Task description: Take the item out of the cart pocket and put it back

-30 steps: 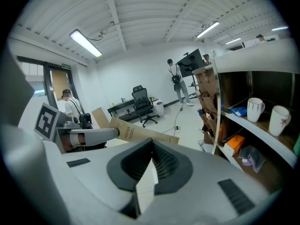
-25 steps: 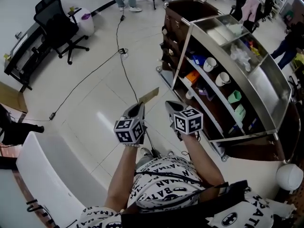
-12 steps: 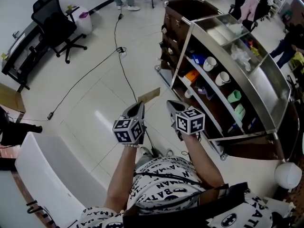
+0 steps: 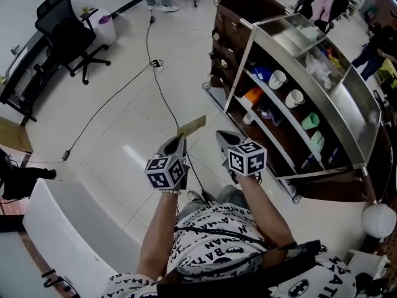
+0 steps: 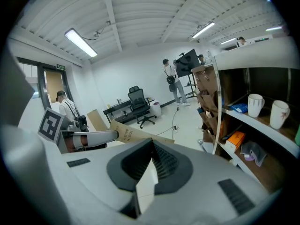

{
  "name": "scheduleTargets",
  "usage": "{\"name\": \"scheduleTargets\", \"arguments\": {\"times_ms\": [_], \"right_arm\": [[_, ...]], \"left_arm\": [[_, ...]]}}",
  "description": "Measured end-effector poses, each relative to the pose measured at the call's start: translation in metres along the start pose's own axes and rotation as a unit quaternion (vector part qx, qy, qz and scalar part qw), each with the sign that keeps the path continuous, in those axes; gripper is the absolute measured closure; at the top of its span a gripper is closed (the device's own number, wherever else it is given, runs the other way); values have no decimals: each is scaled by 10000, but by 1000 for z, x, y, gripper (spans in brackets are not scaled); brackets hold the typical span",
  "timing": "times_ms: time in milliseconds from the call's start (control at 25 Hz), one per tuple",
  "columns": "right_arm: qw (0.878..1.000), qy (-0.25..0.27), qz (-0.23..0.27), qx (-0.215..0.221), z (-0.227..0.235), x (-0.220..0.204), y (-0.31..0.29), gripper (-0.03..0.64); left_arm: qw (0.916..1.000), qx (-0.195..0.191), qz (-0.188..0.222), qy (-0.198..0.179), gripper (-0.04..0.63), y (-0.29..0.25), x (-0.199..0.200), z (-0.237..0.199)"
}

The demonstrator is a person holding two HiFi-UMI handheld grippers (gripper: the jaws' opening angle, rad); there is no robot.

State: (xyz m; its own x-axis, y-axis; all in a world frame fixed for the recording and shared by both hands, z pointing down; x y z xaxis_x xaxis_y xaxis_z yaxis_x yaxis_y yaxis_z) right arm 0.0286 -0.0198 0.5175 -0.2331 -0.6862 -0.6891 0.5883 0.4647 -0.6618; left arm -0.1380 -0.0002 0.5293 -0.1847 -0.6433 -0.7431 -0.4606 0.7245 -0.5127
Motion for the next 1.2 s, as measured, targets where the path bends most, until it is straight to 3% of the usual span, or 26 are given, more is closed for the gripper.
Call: {"name": "scheduleTargets", "arguments": {"times_ms": [480, 840, 1200], "right_arm": [[9985, -204, 393, -327, 44, 51, -21, 617], [9972, -440, 465, -376, 121, 107, -56, 617], [9960, -679, 293, -494, 200, 142, -85, 617]], "left_arm": [[9978, -260, -40, -613, 575, -72, 80, -10], [9951, -386, -192, -893, 575, -183, 160, -11], [9929, -425, -726, -843, 575, -313, 190, -24]]}}
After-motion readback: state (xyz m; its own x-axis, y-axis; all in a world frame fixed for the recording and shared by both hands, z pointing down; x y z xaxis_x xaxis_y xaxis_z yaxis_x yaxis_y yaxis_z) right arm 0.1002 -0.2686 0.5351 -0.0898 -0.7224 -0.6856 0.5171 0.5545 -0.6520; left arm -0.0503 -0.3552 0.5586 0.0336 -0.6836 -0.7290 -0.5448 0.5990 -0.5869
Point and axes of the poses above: the fingertips, and each gripper's own axes: y backward along the fingers, z to its right, x out of its top, the point moved 4 cm from there along y, backward along the fingers, and after that the axes turned 13 degrees about -z, right-handed, at the moved point
